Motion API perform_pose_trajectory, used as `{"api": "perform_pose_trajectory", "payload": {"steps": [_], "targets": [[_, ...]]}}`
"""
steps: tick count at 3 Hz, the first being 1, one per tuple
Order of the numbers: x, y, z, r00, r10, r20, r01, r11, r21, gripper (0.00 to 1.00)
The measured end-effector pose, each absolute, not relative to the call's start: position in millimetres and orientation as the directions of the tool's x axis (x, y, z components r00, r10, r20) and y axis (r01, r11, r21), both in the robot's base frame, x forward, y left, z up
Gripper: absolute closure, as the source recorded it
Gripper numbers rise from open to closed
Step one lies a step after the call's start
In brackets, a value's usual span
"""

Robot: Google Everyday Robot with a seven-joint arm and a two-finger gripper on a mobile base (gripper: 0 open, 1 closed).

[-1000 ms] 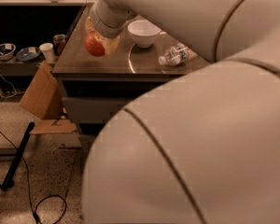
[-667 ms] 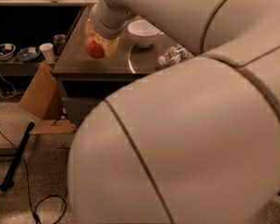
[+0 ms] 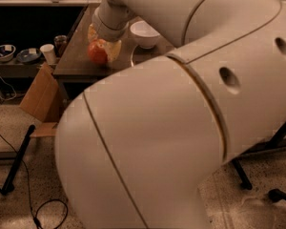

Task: Pick apple from bottom drawer and place on counter

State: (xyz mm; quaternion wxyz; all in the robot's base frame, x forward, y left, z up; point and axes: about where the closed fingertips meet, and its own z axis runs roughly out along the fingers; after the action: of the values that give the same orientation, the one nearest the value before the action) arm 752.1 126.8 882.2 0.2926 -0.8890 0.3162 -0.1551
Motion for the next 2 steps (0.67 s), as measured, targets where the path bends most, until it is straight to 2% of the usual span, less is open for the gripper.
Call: {"api": "perform_pose_trajectory", "payload": {"steps": [1,2], "targets": [[754.7,125.8,876.0,0.754,-0.653,0.075,-0.489,-0.633,-0.601,0.62],[756.6,123.8,871.9,0.751,-0.658,0.062,-0.505,-0.632,-0.589,0.44]]}}
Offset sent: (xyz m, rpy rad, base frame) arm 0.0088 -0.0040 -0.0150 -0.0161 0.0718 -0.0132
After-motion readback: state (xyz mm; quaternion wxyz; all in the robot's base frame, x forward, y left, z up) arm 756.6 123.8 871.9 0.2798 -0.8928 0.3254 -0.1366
